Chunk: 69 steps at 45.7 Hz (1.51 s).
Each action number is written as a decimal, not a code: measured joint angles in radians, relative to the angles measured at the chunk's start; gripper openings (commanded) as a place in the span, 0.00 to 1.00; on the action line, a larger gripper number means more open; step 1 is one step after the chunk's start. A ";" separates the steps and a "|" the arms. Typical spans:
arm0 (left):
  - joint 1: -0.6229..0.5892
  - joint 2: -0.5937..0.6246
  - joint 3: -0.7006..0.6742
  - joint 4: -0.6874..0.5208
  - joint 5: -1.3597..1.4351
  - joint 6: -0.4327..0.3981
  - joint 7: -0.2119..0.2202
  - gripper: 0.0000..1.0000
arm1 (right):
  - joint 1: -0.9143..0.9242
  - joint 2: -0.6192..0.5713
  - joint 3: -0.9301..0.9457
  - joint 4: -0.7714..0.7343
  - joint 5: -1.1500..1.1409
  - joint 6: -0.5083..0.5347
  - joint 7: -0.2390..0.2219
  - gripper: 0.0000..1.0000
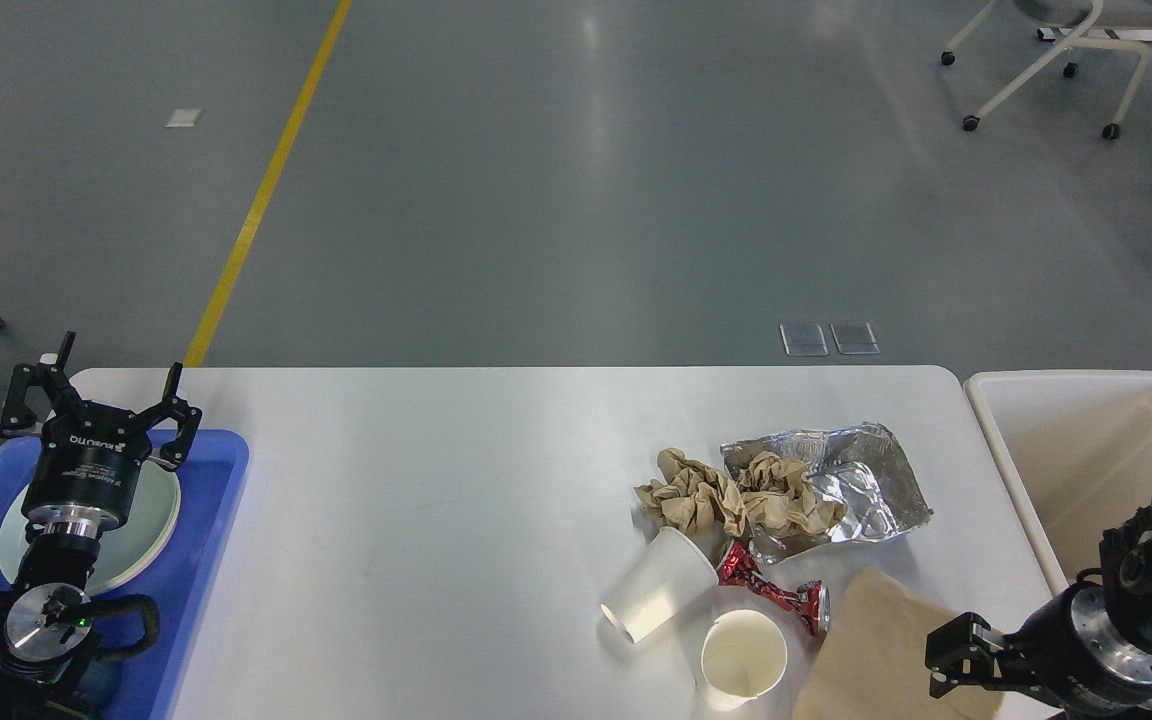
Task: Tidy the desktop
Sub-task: 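Lower the right gripper toward the brown paper bag by the bin, then grasp the brown paper bag with the right gripper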
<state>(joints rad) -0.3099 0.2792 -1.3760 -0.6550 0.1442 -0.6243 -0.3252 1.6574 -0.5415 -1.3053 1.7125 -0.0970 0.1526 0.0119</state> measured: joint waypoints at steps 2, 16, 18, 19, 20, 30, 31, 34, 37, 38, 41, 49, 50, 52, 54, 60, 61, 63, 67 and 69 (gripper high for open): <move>0.000 0.000 0.000 0.000 0.000 0.000 0.000 0.97 | -0.021 0.007 0.002 -0.004 -0.001 -0.026 0.000 1.00; 0.000 0.000 0.000 0.000 0.000 0.000 0.000 0.97 | -0.174 0.067 0.049 -0.026 0.011 -0.215 -0.003 1.00; 0.000 0.000 0.000 0.000 0.000 0.000 0.000 0.97 | -0.182 0.069 0.054 -0.026 0.013 -0.224 -0.003 1.00; 0.000 0.000 0.000 0.000 0.000 0.000 0.000 0.97 | -0.187 0.070 0.061 -0.027 0.013 -0.228 -0.003 1.00; 0.000 0.000 0.000 0.000 0.000 0.000 0.000 0.97 | -0.194 0.071 0.073 -0.028 0.013 -0.231 -0.003 1.00; 0.000 0.000 0.000 0.000 0.000 0.000 0.000 0.97 | -0.286 0.119 0.149 -0.069 0.021 -0.283 -0.004 0.74; 0.000 0.000 0.000 0.000 0.000 0.000 0.000 0.97 | -0.294 0.124 0.151 -0.073 0.026 -0.293 -0.004 0.70; 0.000 0.000 0.000 0.000 0.000 0.000 0.000 0.97 | -0.306 0.131 0.153 -0.079 0.049 -0.315 -0.004 0.60; 0.000 0.000 0.000 0.000 0.000 0.000 0.000 0.97 | -0.312 0.134 0.153 -0.083 0.076 -0.329 -0.004 0.46; 0.000 0.000 0.000 0.000 0.000 0.000 0.000 0.97 | -0.313 0.134 0.153 -0.085 0.083 -0.332 -0.005 0.41; 0.000 0.000 0.000 0.000 0.000 0.000 0.000 0.97 | -0.318 0.135 0.153 -0.089 0.099 -0.336 -0.006 0.20; 0.000 0.000 0.000 0.000 0.000 0.000 0.000 0.97 | -0.326 0.135 0.150 -0.094 0.133 -0.333 -0.018 0.00; 0.000 0.000 0.000 0.000 0.000 0.000 0.000 0.97 | -0.328 0.135 0.149 -0.094 0.137 -0.331 -0.019 0.00; 0.000 0.000 0.000 0.000 0.000 0.000 0.000 0.97 | -0.331 0.135 0.148 -0.094 0.140 -0.329 -0.020 0.00; 0.000 0.000 0.000 0.000 0.000 0.000 0.000 0.97 | -0.332 0.135 0.148 -0.094 0.144 -0.328 -0.020 0.00; 0.000 0.000 0.000 0.000 0.000 0.000 0.000 0.97 | -0.333 0.134 0.148 -0.092 0.150 -0.326 -0.023 0.00; 0.000 0.000 0.000 0.000 0.000 0.000 0.000 0.97 | -0.334 0.134 0.148 -0.092 0.150 -0.326 -0.024 0.00; 0.000 0.000 0.000 0.000 0.000 0.000 0.000 0.97 | -0.334 0.133 0.148 -0.091 0.150 -0.326 -0.026 0.00; 0.000 0.000 0.000 0.000 0.000 0.000 0.000 0.97 | -0.334 0.131 0.147 -0.091 0.151 -0.326 -0.028 0.00; 0.000 0.000 0.000 0.000 0.000 0.000 0.000 0.97 | -0.334 0.131 0.147 -0.091 0.151 -0.326 -0.029 0.00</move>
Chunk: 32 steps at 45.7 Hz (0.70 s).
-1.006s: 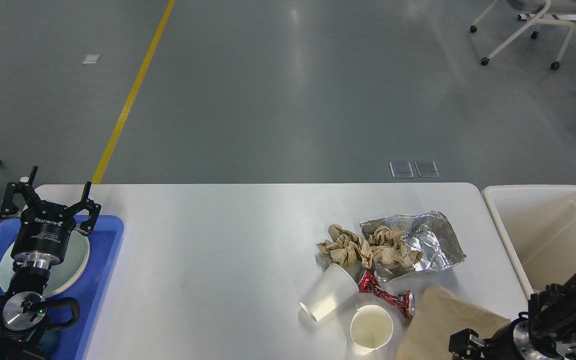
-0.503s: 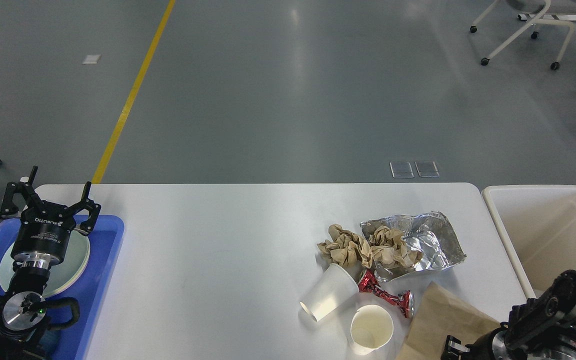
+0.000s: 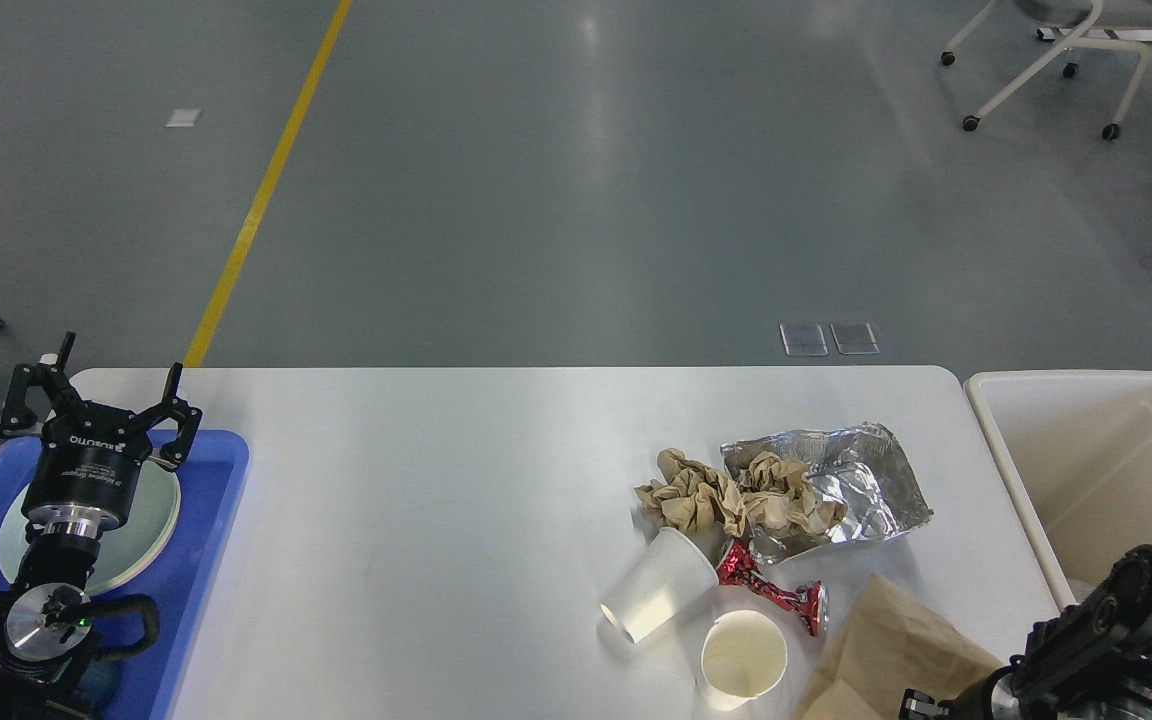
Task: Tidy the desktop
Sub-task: 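Grasp the brown paper bag with the right gripper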
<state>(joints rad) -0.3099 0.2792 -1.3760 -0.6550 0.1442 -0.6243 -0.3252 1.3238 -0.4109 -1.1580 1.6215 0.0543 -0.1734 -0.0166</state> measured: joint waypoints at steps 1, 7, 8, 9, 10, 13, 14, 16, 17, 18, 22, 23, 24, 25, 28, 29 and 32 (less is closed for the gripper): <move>0.000 0.000 0.000 0.000 0.000 0.000 0.000 0.97 | 0.000 0.000 0.000 0.000 0.000 0.000 0.000 0.00; 0.000 0.000 0.000 0.000 0.000 0.000 0.000 0.97 | 0.000 -0.003 0.000 0.000 0.000 0.002 0.000 0.00; 0.000 0.000 0.000 0.000 0.000 0.000 0.000 0.97 | 0.000 -0.004 0.000 0.000 -0.001 0.003 0.000 0.00; 0.000 0.000 0.000 0.000 0.000 0.000 0.000 0.97 | 0.000 -0.005 0.000 0.000 -0.001 0.005 0.000 0.00; 0.000 0.000 0.000 0.000 0.000 0.000 0.000 0.97 | 0.001 -0.008 0.000 0.000 -0.002 0.008 0.000 0.00; 0.000 0.000 0.000 0.000 0.000 0.000 0.000 0.97 | 0.012 -0.022 -0.003 0.000 -0.003 0.037 0.001 0.00; 0.000 0.000 0.000 0.000 0.000 0.000 0.000 0.97 | 0.018 -0.030 -0.004 0.001 -0.004 0.054 0.002 0.00; 0.000 0.000 0.000 0.000 0.000 0.000 0.000 0.97 | 0.037 -0.053 -0.006 0.002 -0.004 0.099 0.002 0.00; 0.000 0.000 0.000 0.000 0.000 0.000 0.000 0.97 | 0.047 -0.064 -0.006 0.003 -0.005 0.120 0.002 0.00; 0.000 0.000 0.000 0.000 0.000 0.000 0.000 0.97 | 0.057 -0.075 -0.007 0.004 -0.007 0.141 0.003 0.00; 0.000 0.000 0.000 0.000 0.000 0.000 0.000 0.97 | 0.097 -0.116 -0.013 0.010 -0.013 0.215 0.003 0.00; 0.000 0.000 0.000 0.000 0.000 0.000 0.000 0.97 | 0.108 -0.126 -0.017 0.011 -0.014 0.231 0.003 0.00; 0.000 0.000 0.000 0.000 0.000 0.000 0.000 0.97 | 0.116 -0.132 -0.021 0.012 -0.015 0.242 0.003 0.00; 0.000 0.000 0.000 0.000 0.000 0.000 0.000 0.97 | 0.126 -0.138 -0.028 0.012 -0.017 0.251 0.003 0.00; 0.000 0.000 0.000 0.000 0.000 0.000 0.000 0.97 | 0.167 -0.154 -0.060 0.013 -0.019 0.280 0.002 0.00; 0.000 0.000 0.000 0.000 0.000 0.000 0.000 0.97 | 0.182 -0.158 -0.072 0.013 -0.019 0.289 0.001 0.00; 0.000 0.000 0.000 0.000 0.000 0.000 0.000 0.97 | 0.237 -0.174 -0.111 0.015 -0.020 0.320 0.001 0.00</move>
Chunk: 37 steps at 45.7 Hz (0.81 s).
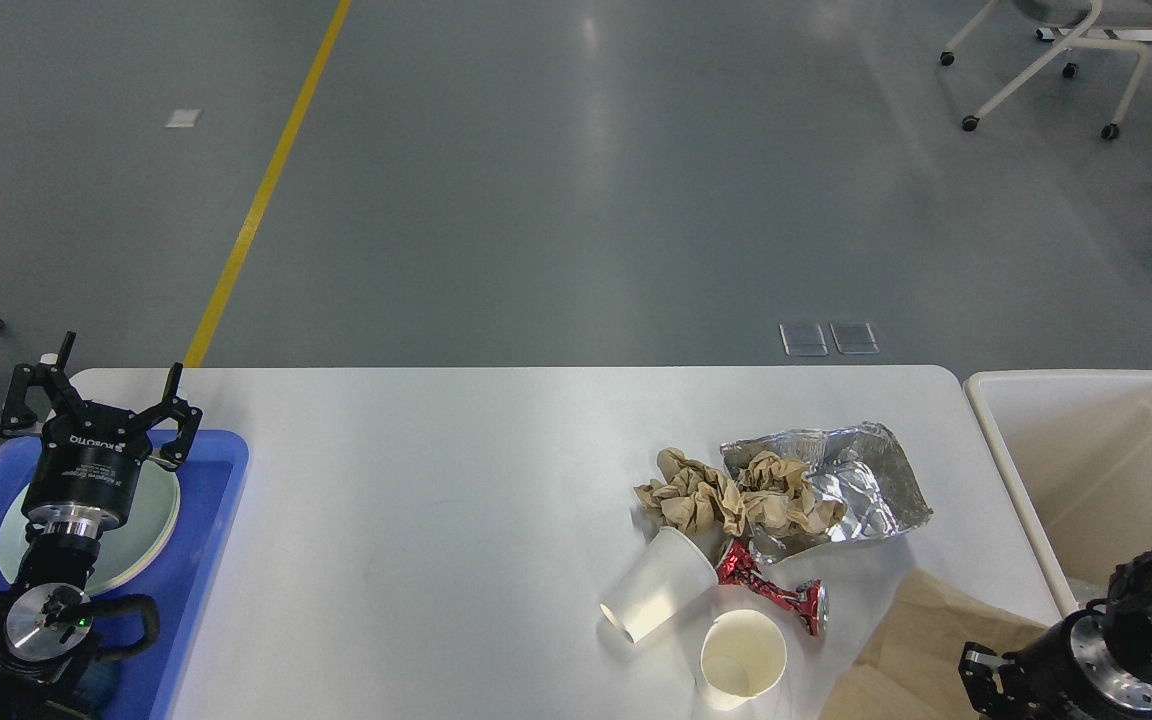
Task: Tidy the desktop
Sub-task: 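Grasp the brown paper bag with the right gripper, then lift the brown paper bag into the white bin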
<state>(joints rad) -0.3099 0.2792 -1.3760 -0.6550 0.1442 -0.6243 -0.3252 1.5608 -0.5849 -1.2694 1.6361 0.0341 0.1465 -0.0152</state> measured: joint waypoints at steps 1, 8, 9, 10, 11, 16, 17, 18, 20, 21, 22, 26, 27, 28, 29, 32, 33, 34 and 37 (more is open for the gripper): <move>0.000 0.000 0.000 0.000 0.000 0.000 0.000 0.97 | 0.018 -0.006 -0.012 0.000 0.000 0.011 0.000 0.00; 0.000 0.000 0.000 0.000 0.000 0.000 0.000 0.97 | 0.173 -0.041 -0.101 0.006 0.000 0.115 0.000 0.00; 0.000 0.000 0.000 0.000 0.000 0.000 0.000 0.97 | 0.200 -0.043 -0.114 0.006 0.000 0.134 0.000 0.00; 0.000 0.000 0.000 0.000 0.000 0.000 0.000 0.97 | 0.220 -0.044 -0.124 0.007 0.000 0.150 0.000 0.00; 0.000 0.000 0.000 0.000 0.000 0.000 0.000 0.97 | 0.242 -0.044 -0.134 0.007 0.000 0.166 0.000 0.00; 0.000 0.000 0.000 0.000 0.000 0.000 0.000 0.97 | 0.360 -0.046 -0.186 0.009 -0.001 0.259 0.000 0.00; 0.000 0.000 0.000 0.000 0.000 0.000 0.000 0.97 | 0.382 -0.046 -0.194 0.010 -0.001 0.276 0.000 0.00; 0.000 0.000 0.000 0.000 0.000 0.000 0.000 0.97 | 0.404 -0.046 -0.203 0.012 -0.001 0.293 0.000 0.00; 0.000 0.000 0.000 0.000 0.000 0.000 0.000 0.97 | 0.454 -0.046 -0.220 0.019 -0.002 0.329 0.000 0.00; 0.000 0.000 0.000 0.000 0.000 0.000 0.000 0.97 | 0.476 -0.046 -0.227 0.023 -0.002 0.343 0.000 0.00; 0.000 0.000 0.000 0.000 0.000 0.000 0.000 0.97 | 0.505 -0.046 -0.236 0.028 -0.002 0.360 0.000 0.00; 0.000 0.000 0.000 0.000 0.000 0.000 0.000 0.97 | 0.598 -0.046 -0.269 0.042 -0.001 0.404 -0.001 0.00; 0.000 0.000 0.000 0.000 0.000 0.000 0.000 0.97 | 0.618 -0.046 -0.277 0.046 0.000 0.411 -0.002 0.00; 0.000 0.000 0.000 0.000 0.000 0.000 0.000 0.97 | 0.637 -0.045 -0.284 0.049 0.000 0.416 -0.002 0.00; 0.000 0.000 0.000 0.000 0.000 0.000 0.000 0.97 | 0.659 -0.043 -0.293 0.054 0.000 0.421 -0.002 0.00; 0.000 0.000 0.000 0.000 0.000 0.000 0.000 0.97 | 0.710 -0.035 -0.317 0.070 0.002 0.427 -0.006 0.00; 0.000 0.000 0.000 0.000 0.000 0.000 0.000 0.97 | 0.731 -0.032 -0.327 0.077 0.002 0.428 -0.009 0.00; 0.000 0.000 0.000 0.000 0.000 0.000 0.000 0.97 | 0.747 -0.029 -0.334 0.082 0.002 0.429 -0.012 0.00; 0.000 0.000 0.000 0.000 0.000 0.000 0.000 0.97 | 0.790 -0.019 -0.353 0.091 0.002 0.429 -0.024 0.00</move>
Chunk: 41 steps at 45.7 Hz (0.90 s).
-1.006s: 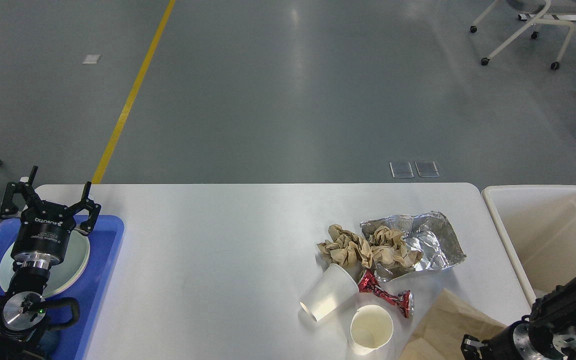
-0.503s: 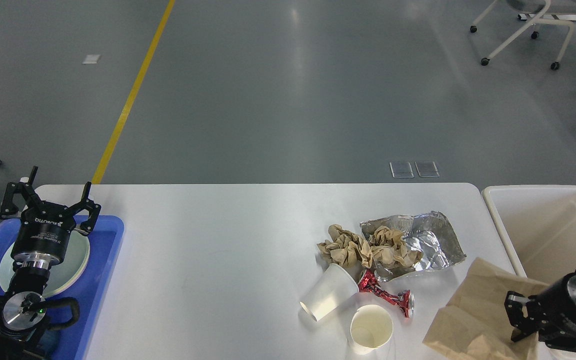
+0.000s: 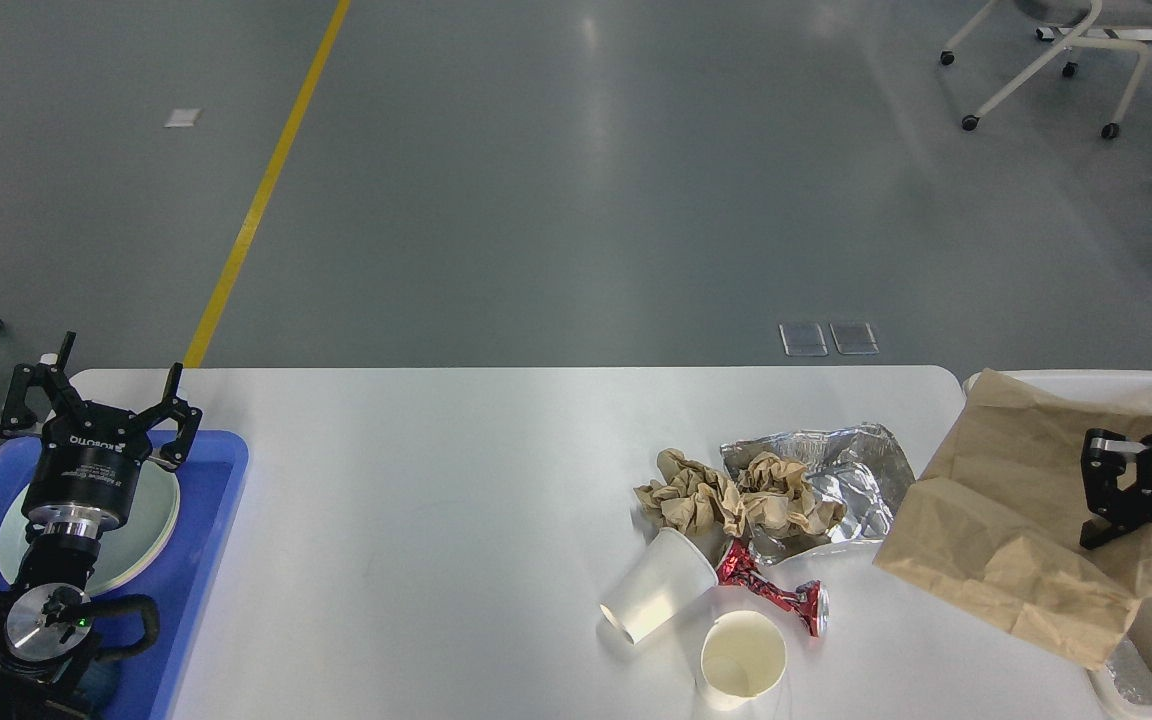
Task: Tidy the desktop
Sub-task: 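Lift the brown paper bag into the white bin, then release the bag inside the bin and withdraw the right gripper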
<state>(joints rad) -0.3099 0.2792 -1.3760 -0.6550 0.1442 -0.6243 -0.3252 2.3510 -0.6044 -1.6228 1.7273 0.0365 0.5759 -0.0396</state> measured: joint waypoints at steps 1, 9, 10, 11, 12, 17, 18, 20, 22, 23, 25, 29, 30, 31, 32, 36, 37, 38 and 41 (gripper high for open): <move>0.000 0.000 0.000 0.000 0.000 0.000 0.000 0.97 | 0.008 0.001 -0.004 0.001 0.000 0.000 -0.003 0.00; 0.000 0.000 0.000 0.000 0.000 0.000 0.000 0.97 | 0.025 -0.002 -0.014 -0.001 0.000 -0.012 -0.017 0.00; 0.000 0.000 0.000 0.000 0.000 0.000 0.000 0.97 | 0.025 -0.004 -0.014 -0.003 0.000 -0.014 -0.017 0.00; 0.000 0.000 0.000 0.000 0.000 0.000 0.000 0.97 | 0.024 -0.006 -0.014 -0.005 0.000 -0.016 -0.017 0.00; 0.000 0.000 0.000 0.000 0.000 0.000 0.000 0.97 | 0.022 -0.009 -0.015 -0.007 0.001 -0.019 -0.017 0.00; 0.000 0.000 0.000 0.000 0.000 0.000 0.000 0.97 | 0.002 -0.040 -0.019 -0.040 0.011 -0.038 -0.017 0.00; 0.000 0.000 0.000 0.000 0.000 0.000 0.000 0.97 | -0.005 -0.048 -0.021 -0.051 0.012 -0.044 -0.017 0.00; 0.000 0.000 0.000 0.000 0.000 0.000 0.000 0.97 | -0.026 -0.070 -0.026 -0.083 0.014 -0.063 -0.017 0.00; 0.000 0.000 0.000 0.000 0.000 0.000 0.000 0.97 | -0.058 -0.095 -0.027 -0.121 0.016 -0.086 -0.017 0.00; 0.000 0.000 0.000 0.000 0.000 0.000 0.000 0.97 | -0.074 -0.106 -0.027 -0.139 0.018 -0.098 -0.017 0.00; 0.000 0.000 0.000 0.000 0.000 0.000 0.000 0.97 | -0.121 -0.137 -0.021 -0.186 0.024 -0.125 -0.017 0.00; 0.000 0.000 0.000 0.000 0.000 0.000 0.000 0.97 | -0.239 -0.204 0.007 -0.317 0.036 -0.174 -0.017 0.00; 0.000 0.000 0.000 0.000 0.000 0.000 0.000 0.97 | -0.272 -0.217 0.018 -0.353 0.037 -0.180 -0.017 0.00; 0.000 0.000 0.000 0.000 0.000 0.000 0.000 0.97 | -0.317 -0.231 0.037 -0.399 0.038 -0.186 -0.017 0.00; 0.000 0.000 0.000 0.000 0.000 0.000 0.000 0.97 | -0.356 -0.240 0.055 -0.437 0.038 -0.190 -0.017 0.00; 0.000 0.000 0.000 0.000 0.000 0.000 0.000 0.97 | -0.539 -0.258 0.155 -0.599 0.039 -0.196 -0.015 0.00; 0.000 0.000 0.000 0.000 0.000 0.000 0.000 0.97 | -0.594 -0.259 0.190 -0.645 0.039 -0.197 -0.015 0.00; 0.000 0.000 0.000 0.000 0.000 0.000 0.000 0.97 | -0.637 -0.259 0.219 -0.681 0.039 -0.197 -0.015 0.00; 0.000 0.000 0.000 0.000 0.000 0.000 0.000 0.97 | -0.777 -0.256 0.320 -0.797 0.039 -0.197 -0.015 0.00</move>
<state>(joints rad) -0.3099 0.2792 -1.3760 -0.6550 0.1442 -0.6243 -0.3252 1.5738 -0.8606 -1.3030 0.9301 0.0754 0.3792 -0.0543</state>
